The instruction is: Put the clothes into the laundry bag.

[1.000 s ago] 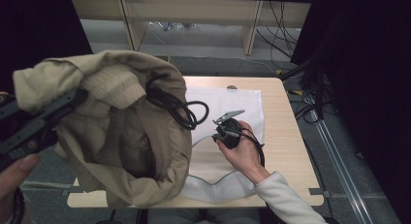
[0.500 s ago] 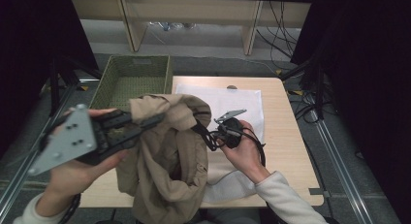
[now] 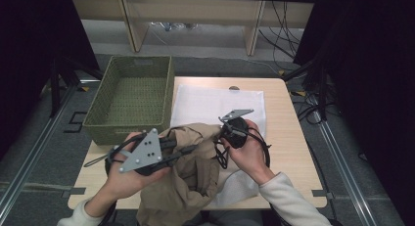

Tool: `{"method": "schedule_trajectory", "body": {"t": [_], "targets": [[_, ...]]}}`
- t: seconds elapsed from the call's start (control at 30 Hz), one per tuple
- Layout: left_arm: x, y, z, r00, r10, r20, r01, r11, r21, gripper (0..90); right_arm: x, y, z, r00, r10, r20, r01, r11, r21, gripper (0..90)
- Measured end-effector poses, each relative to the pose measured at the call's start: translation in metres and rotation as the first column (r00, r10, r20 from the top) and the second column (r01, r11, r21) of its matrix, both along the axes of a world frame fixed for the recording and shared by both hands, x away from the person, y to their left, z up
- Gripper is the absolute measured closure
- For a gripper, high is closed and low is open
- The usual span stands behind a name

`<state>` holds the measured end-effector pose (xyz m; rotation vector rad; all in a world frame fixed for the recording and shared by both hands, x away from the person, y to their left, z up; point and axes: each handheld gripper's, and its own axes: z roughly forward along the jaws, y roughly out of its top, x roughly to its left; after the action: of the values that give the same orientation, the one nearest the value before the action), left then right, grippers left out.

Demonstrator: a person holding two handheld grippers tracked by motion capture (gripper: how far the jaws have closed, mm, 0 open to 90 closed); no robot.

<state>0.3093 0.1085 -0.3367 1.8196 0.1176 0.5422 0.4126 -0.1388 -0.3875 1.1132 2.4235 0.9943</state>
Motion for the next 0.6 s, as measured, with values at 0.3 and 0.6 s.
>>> {"method": "schedule_trajectory", "body": {"t": [0.3, 0.6], "targets": [[0.008, -0.031, -0.047, 0.9887, -0.048, -0.142, 0.058, 0.9962, 0.065, 85.3, -0.002, -0.001, 0.002, 0.9999, -0.009, 0.007, 0.009, 0.9999, 0.014, 89.8], [0.020, -0.064, -0.083, 0.9746, -0.025, -0.222, 0.052, 0.9919, 0.116, 85.2, -0.003, 0.000, 0.006, 0.9990, 0.029, 0.035, -0.030, 0.9993, 0.022, 89.8]]}}
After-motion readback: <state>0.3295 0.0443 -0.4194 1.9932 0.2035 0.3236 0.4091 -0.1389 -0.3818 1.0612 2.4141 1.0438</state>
